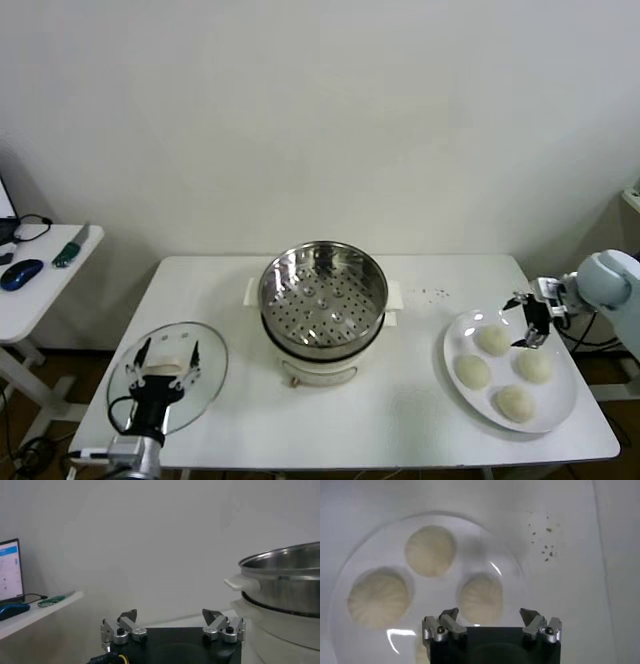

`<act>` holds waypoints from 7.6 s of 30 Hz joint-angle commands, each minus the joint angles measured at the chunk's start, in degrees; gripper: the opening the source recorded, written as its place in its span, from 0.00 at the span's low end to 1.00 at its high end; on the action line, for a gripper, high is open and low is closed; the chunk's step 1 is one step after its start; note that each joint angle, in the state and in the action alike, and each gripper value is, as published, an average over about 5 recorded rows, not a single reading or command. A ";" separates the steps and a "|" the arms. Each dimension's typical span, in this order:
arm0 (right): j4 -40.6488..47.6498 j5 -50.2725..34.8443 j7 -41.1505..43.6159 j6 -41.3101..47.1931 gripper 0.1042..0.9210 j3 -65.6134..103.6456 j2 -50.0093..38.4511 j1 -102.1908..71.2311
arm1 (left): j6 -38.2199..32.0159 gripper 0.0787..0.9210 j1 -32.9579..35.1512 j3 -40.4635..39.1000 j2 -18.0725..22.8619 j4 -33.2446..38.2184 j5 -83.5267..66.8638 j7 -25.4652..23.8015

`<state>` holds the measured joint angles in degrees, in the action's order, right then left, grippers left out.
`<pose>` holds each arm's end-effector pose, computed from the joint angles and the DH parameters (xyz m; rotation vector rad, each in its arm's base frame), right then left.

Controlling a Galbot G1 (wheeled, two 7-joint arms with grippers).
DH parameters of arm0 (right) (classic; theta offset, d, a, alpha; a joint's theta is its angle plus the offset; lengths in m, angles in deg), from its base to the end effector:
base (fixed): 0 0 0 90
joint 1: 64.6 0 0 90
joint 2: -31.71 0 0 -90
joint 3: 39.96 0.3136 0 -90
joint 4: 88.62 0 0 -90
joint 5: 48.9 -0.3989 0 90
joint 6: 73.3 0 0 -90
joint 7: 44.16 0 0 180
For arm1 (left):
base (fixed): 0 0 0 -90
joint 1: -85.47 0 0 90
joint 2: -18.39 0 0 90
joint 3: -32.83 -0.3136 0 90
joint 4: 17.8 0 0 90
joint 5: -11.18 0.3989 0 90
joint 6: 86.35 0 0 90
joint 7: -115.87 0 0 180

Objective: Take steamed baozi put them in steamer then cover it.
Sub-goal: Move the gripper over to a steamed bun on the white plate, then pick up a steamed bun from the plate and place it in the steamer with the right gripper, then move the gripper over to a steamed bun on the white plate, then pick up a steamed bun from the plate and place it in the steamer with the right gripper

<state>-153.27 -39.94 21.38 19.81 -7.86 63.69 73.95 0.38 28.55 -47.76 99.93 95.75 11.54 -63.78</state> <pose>0.5132 -0.2491 -0.1977 1.1562 -1.4684 1.2553 0.2238 0.0818 -0.3173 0.1124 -3.0256 -0.3286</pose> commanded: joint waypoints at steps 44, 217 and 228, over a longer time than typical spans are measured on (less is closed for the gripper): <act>5.54 -3.70 2.79 -9.73 0.68 -32.79 9.79 30.21 | 0.16 0.88 1.09 0.91 -0.91 -0.46 -0.70 -0.57; 1.24 -64.20 -5.97 16.64 0.66 -66.50 37.80 66.18 | 1.51 0.88 7.46 -2.81 -1.17 5.44 -0.66 -2.07; 5.82 -66.77 -8.78 18.44 0.66 -66.89 50.47 58.85 | 1.82 0.88 7.20 -3.68 -1.55 6.16 1.45 -2.44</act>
<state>-150.98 -100.36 13.91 37.30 -72.64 101.65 133.35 2.07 35.72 -50.86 98.56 101.34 11.81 -65.97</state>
